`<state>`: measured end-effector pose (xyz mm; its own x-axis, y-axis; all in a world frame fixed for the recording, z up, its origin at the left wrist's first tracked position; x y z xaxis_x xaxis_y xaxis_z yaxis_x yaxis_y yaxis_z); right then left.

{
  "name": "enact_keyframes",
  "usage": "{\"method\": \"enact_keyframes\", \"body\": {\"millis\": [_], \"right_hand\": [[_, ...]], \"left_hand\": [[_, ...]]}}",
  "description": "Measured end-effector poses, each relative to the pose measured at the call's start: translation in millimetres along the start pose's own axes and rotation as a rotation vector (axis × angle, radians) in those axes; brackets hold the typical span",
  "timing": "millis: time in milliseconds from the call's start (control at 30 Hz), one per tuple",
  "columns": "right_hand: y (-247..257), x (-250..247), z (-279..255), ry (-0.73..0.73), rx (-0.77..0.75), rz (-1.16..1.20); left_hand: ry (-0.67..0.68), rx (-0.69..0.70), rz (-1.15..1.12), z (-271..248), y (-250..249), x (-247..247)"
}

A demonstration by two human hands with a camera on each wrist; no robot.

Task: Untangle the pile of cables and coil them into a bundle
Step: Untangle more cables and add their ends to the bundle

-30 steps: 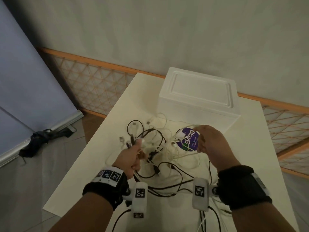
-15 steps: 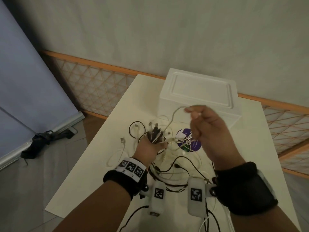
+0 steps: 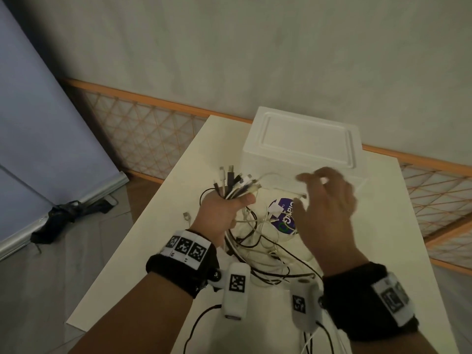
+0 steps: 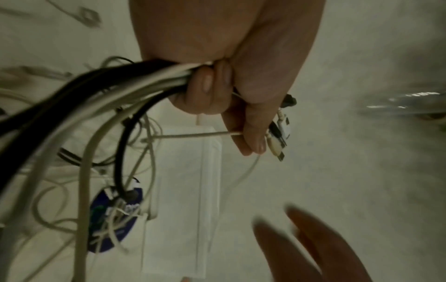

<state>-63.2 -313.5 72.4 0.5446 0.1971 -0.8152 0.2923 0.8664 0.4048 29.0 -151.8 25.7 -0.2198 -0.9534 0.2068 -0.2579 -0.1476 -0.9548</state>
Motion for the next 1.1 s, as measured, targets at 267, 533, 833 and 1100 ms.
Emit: {"method": "enact_keyframes", "body": {"millis": [267,533,833,1100], "right_hand": [[24.9,35.7,-7.7,0.698,-0.003,0.359],[19.4,15.2,-0.8,0.373,0.054,0.629],[7.4,-20.7,16.5,0.018,0.331,1.031],[10.3,-15.2,16.3,0.205,0.274,1.057]], "left_hand": [[0.253,0.116,-0.041,-18.3,-15.6,14.0],[0.256,0.118,0.228,-13.7,9.3,0.8],[0.065,0.076,0.662,6.0,37.5,-29.5],[0.034,-0.144,-0.154,-12.4,13.8,-18.1]]}}
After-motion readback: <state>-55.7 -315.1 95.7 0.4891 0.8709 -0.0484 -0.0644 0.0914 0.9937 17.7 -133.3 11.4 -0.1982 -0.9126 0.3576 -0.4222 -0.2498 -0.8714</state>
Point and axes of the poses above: each hand's wrist, its own z-axis towards the middle knuckle, its own x-axis out of the palm, y = z × x, the point moved 1 cm from there along z, towards the middle knuckle, and after that the axes turned 7 degrees about x, right-handed, at the moved point
